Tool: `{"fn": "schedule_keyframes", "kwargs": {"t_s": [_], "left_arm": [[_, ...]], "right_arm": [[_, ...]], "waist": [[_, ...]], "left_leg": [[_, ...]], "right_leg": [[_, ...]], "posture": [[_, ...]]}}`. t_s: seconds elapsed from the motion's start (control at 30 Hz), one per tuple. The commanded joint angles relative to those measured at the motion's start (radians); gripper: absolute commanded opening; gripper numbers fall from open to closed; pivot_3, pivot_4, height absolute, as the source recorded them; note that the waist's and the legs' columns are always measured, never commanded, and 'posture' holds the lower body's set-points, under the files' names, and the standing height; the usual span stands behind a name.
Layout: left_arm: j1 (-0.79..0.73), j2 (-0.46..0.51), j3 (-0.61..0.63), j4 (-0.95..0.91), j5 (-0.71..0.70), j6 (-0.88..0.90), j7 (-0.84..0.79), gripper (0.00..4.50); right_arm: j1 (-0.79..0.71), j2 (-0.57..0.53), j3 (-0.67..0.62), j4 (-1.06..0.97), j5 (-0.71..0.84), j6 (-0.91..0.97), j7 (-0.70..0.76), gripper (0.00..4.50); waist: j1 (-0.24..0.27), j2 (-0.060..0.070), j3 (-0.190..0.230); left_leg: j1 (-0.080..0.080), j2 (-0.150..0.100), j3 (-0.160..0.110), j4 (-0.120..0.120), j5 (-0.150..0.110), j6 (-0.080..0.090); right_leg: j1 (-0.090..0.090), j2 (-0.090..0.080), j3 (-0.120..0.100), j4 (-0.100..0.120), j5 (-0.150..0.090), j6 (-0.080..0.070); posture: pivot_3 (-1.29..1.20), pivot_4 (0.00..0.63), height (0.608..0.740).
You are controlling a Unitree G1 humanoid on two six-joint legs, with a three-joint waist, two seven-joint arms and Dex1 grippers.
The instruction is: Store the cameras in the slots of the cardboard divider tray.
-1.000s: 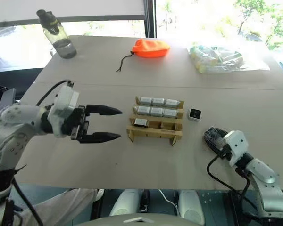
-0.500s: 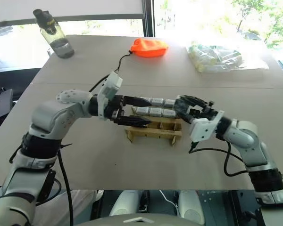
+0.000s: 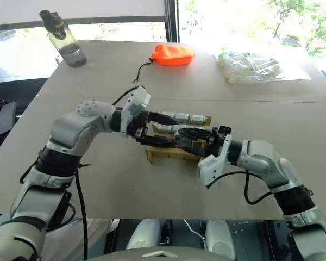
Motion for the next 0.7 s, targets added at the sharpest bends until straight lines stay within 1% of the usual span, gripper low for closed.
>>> {"fn": "schedule_keyframes", "kwargs": {"t_s": [0.03, 0.3, 0.37, 0.4, 0.43, 0.47, 0.5, 0.57, 0.6, 0.7], "left_arm": [[-0.041, -0.022, -0.010, 0.002, 0.021, -0.027, -0.016, 3.74], [-0.048, -0.041, -0.017, 0.029, 0.049, -0.051, -0.033, 3.74], [-0.045, -0.041, -0.016, 0.028, 0.053, -0.052, -0.041, 3.22], [-0.046, -0.042, -0.015, 0.030, 0.055, -0.052, -0.043, 3.09], [-0.047, -0.043, -0.013, 0.033, 0.056, -0.053, -0.044, 2.78], [-0.049, -0.046, -0.011, 0.038, 0.058, -0.054, -0.043, 2.17], [-0.050, -0.048, -0.011, 0.042, 0.060, -0.055, -0.043, 1.95], [-0.050, -0.050, -0.010, 0.047, 0.063, -0.057, -0.044, 1.01], [-0.050, -0.051, -0.011, 0.048, 0.064, -0.058, -0.046, 0.70], [-0.047, -0.054, -0.015, 0.046, 0.068, -0.061, -0.050, 0.72]], "right_arm": [[-0.023, -0.001, 0.001, -0.012, -0.010, -0.008, -0.029, 1.99], [-0.031, -0.002, 0.003, -0.013, -0.035, 0.009, -0.050, 1.99], [-0.028, 0.002, 0.006, -0.020, -0.036, 0.018, -0.054, 1.99], [-0.027, 0.005, 0.006, -0.024, -0.034, 0.024, -0.055, 1.99], [-0.026, 0.005, 0.007, -0.027, -0.033, 0.029, -0.056, 1.99], [-0.026, 0.005, 0.008, -0.029, -0.033, 0.030, -0.056, 1.99], [-0.026, 0.003, 0.010, -0.028, -0.036, 0.027, -0.058, 1.99], [-0.027, 0.000, 0.014, -0.026, -0.040, 0.024, -0.061, 1.99], [-0.027, -0.003, 0.015, -0.025, -0.041, 0.023, -0.062, 1.99], [-0.030, -0.004, 0.014, -0.025, -0.039, 0.026, -0.063, 1.99]], "waist": [[0.000, 0.000, 0.000], [-0.002, 0.000, 0.000], [-0.002, 0.000, 0.000], [-0.002, 0.000, 0.000], [-0.002, 0.000, 0.000], [-0.002, 0.000, 0.000], [-0.002, 0.000, 0.000], [-0.002, 0.000, 0.000], [-0.002, 0.000, 0.000], [-0.001, 0.000, 0.000]], "left_leg": [[0.000, 0.000, 0.000, 0.000, 0.000, 0.000], [0.000, 0.000, 0.000, 0.000, 0.000, 0.000], [0.000, 0.000, 0.000, 0.000, 0.000, 0.000], [0.000, 0.000, 0.000, 0.000, 0.000, 0.000], [0.000, 0.000, 0.000, 0.000, 0.000, 0.000], [0.000, 0.000, 0.000, 0.000, 0.000, 0.000], [0.000, 0.000, 0.000, 0.000, 0.000, 0.000], [0.000, 0.000, 0.000, 0.000, 0.000, 0.000], [0.000, 0.000, 0.000, 0.000, 0.000, 0.000], [0.000, 0.000, 0.000, 0.000, 0.000, 0.000]], "right_leg": [[0.000, 0.000, 0.000, 0.000, 0.000, 0.000], [-0.001, 0.000, 0.000, 0.000, 0.000, 0.000], [-0.001, 0.000, 0.000, 0.000, 0.000, 0.000], [-0.001, 0.000, 0.000, 0.000, 0.000, 0.000], [-0.001, 0.000, 0.000, 0.000, 0.000, 0.000], [-0.001, 0.000, 0.000, 0.000, 0.000, 0.000], [-0.001, 0.000, 0.000, 0.000, 0.000, 0.000], [-0.001, 0.000, 0.000, 0.000, 0.000, 0.000], [-0.001, 0.000, 0.000, 0.000, 0.000, 0.000], [-0.001, 0.000, 0.000, 0.000, 0.000, 0.000]], "posture": [[0.00, 0.150, 0.726], [0.00, 0.150, 0.726], [0.00, 0.150, 0.726], [0.00, 0.150, 0.726], [0.00, 0.150, 0.726], [0.00, 0.150, 0.726], [0.00, 0.150, 0.726], [0.00, 0.150, 0.726], [0.00, 0.150, 0.726], [0.00, 0.150, 0.726]]}}
